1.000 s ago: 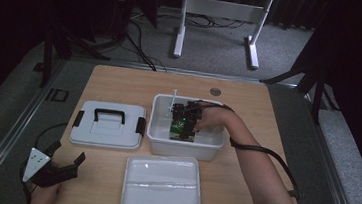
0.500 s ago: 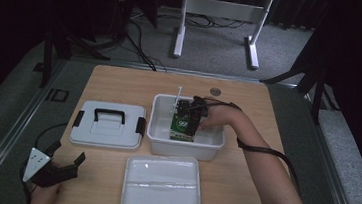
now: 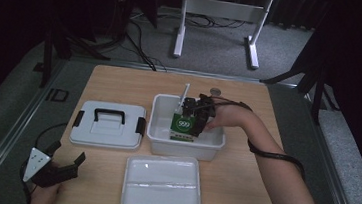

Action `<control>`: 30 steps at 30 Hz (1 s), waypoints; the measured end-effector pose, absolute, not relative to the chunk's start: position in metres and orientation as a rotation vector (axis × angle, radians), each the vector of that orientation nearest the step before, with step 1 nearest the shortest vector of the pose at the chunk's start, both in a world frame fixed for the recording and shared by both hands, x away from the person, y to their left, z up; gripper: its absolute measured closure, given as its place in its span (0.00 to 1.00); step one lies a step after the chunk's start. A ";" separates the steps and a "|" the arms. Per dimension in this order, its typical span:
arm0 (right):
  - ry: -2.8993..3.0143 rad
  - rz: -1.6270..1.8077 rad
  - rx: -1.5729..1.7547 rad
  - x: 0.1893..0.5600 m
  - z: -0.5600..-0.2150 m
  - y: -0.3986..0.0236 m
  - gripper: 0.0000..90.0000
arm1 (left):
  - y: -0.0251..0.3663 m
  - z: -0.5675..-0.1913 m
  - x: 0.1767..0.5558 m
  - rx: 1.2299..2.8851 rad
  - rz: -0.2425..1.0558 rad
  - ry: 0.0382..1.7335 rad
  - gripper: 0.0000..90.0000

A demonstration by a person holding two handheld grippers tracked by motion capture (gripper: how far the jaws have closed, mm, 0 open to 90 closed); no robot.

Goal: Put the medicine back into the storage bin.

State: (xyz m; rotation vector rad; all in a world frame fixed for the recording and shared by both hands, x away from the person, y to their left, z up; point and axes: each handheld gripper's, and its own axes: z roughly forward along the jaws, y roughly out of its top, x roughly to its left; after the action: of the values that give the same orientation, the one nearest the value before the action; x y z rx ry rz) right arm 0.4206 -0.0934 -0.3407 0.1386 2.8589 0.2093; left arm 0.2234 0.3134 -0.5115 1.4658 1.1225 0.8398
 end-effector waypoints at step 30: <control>2.987 0.276 -0.170 0.298 -0.364 -0.058 0.22 | 0.313 -0.511 0.224 1.464 0.837 1.125 0.02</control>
State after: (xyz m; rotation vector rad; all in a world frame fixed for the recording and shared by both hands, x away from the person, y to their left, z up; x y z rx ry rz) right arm 0.2979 -0.0580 -0.3641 -0.1700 2.9870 0.2757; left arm 0.2238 0.3133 -0.5114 1.4639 1.1254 0.8374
